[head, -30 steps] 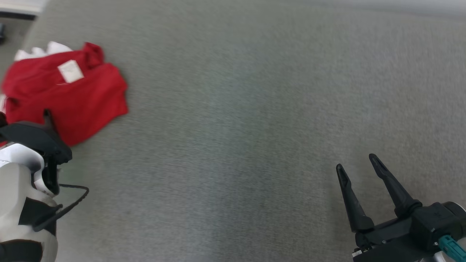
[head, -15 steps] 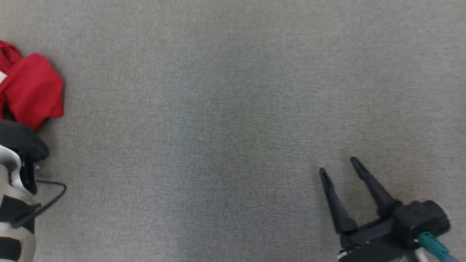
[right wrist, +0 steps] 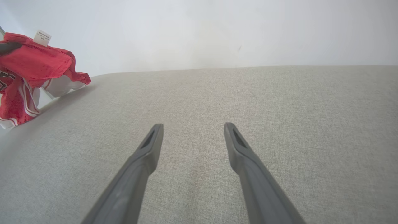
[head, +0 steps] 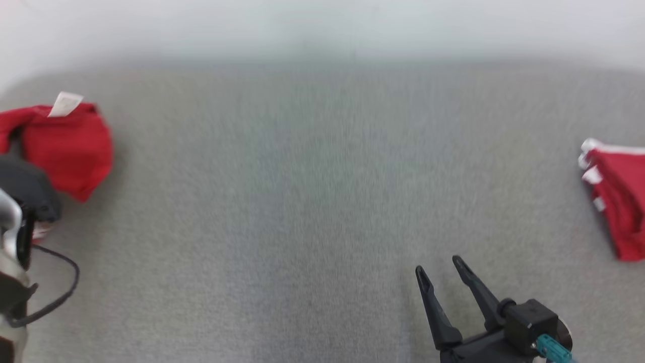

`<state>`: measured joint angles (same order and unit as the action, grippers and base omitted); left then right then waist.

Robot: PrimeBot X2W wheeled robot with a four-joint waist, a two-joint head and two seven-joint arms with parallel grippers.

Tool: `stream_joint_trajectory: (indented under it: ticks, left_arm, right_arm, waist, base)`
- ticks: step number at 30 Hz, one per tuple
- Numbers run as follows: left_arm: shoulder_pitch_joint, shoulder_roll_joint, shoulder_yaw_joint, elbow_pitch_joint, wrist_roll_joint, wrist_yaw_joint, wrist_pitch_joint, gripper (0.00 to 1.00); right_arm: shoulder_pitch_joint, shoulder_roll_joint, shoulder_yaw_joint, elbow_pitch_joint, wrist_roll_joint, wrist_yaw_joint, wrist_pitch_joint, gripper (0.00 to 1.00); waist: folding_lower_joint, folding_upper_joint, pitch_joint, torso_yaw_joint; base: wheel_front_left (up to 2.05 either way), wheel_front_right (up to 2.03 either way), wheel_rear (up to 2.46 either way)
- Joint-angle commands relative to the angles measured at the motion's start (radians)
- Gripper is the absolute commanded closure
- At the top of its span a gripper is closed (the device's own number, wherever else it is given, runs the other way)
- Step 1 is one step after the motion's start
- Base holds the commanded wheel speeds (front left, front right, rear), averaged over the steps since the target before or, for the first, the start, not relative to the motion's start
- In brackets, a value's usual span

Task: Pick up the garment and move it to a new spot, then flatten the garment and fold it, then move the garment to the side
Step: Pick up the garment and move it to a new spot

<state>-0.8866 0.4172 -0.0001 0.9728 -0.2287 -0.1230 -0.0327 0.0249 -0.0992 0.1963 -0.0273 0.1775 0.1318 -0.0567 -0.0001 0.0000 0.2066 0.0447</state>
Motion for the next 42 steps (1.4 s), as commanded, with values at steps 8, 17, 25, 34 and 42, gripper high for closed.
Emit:
stream_joint_trajectory:
  ticks: [8,17,25,34,42]
  left_arm:
    - [0.090,-0.069,-0.134,-0.329,-0.061,-0.006,0.045,1.00]
    - [0.289,-0.207,-0.220,-0.672,-0.137,0.007,0.059,1.00]
    - [0.470,-0.296,-0.231,-0.736,-0.194,0.053,0.011,1.00]
    - [0.528,-0.318,-0.259,-0.517,-0.192,0.058,-0.086,1.00]
    - [0.493,-0.334,-0.278,-0.301,-0.183,0.059,-0.162,0.00]
  right_arm:
    - [0.038,0.025,-0.041,0.027,-0.002,-0.002,-0.025,0.00]
    - [0.040,0.018,-0.029,-0.001,-0.011,-0.002,0.013,0.00]
    - [0.025,0.000,0.000,-0.019,-0.002,-0.002,0.036,0.00]
    - [-0.009,0.016,0.032,-0.001,0.011,-0.002,0.007,0.00]
    - [-0.013,0.029,0.036,0.028,0.006,-0.002,-0.013,0.00]
  waist:
    - [0.0001,0.0000,-0.321,-0.029]
    - [0.0001,0.0000,-0.324,-0.188]
    - [0.0001,0.0000,-0.261,-0.384]
    - [0.0001,0.0000,-0.178,-0.519]
    - [0.0001,0.0000,-0.174,-0.520]
  base:
    - [0.00,0.00,0.00]
    - [0.00,0.00,0.00]
    - [0.00,0.00,0.00]
    - [0.00,0.00,0.00]
    - [0.00,0.00,0.00]
